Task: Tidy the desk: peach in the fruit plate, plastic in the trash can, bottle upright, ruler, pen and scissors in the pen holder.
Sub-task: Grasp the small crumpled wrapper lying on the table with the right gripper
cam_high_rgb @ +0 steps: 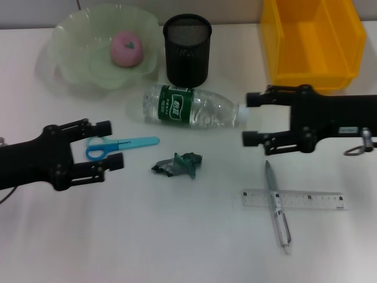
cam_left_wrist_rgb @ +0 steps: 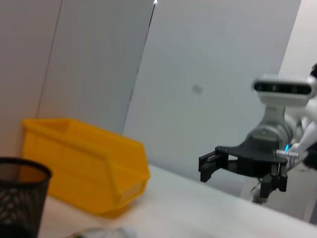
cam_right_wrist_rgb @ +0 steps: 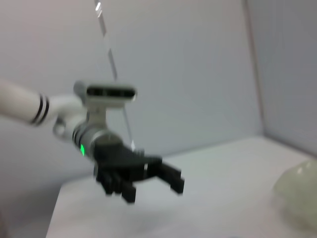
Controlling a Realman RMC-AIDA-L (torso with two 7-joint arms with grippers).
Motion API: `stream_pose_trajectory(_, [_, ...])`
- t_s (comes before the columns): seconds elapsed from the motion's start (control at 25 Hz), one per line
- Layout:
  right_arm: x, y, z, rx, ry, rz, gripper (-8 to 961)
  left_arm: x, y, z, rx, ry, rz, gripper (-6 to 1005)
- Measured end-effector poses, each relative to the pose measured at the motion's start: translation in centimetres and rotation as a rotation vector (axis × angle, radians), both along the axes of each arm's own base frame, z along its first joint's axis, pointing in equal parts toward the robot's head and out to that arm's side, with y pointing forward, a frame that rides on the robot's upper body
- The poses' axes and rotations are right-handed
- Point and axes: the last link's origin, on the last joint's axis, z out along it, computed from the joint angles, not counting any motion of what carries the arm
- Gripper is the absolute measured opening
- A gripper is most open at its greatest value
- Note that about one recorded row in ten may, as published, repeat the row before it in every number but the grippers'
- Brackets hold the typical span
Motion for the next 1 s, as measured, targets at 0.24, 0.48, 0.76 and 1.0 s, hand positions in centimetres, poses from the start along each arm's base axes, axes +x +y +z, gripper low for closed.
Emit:
stream_pose_trajectory(0.24, [-2.8, 2.1, -2.8, -0.059, -0.170, 0.095, 833, -1.7, -1.0, 0.9, 0.044, 0.055, 0.006, 798])
stream_pose_trajectory(0.48, [-4.5, 3.3, -5.9, -0.079, -0.336, 0.170, 829, -2.0, -1.3, 0.8, 0.049, 0.062, 0.009, 795])
stream_pose_trajectory(0.76, [-5.5, 3.9, -8.6, -0.060, -0.418, 0.216, 812, -1.9, -1.4, 0.5, 0.046, 0.060, 0.004, 794])
stream_pose_trajectory(1.0, [-5.9, 3.8, -10.0, -0.047, -0.463, 0.260, 797, -1.9, -1.3, 0.5, 0.046, 0.061, 0.003, 794])
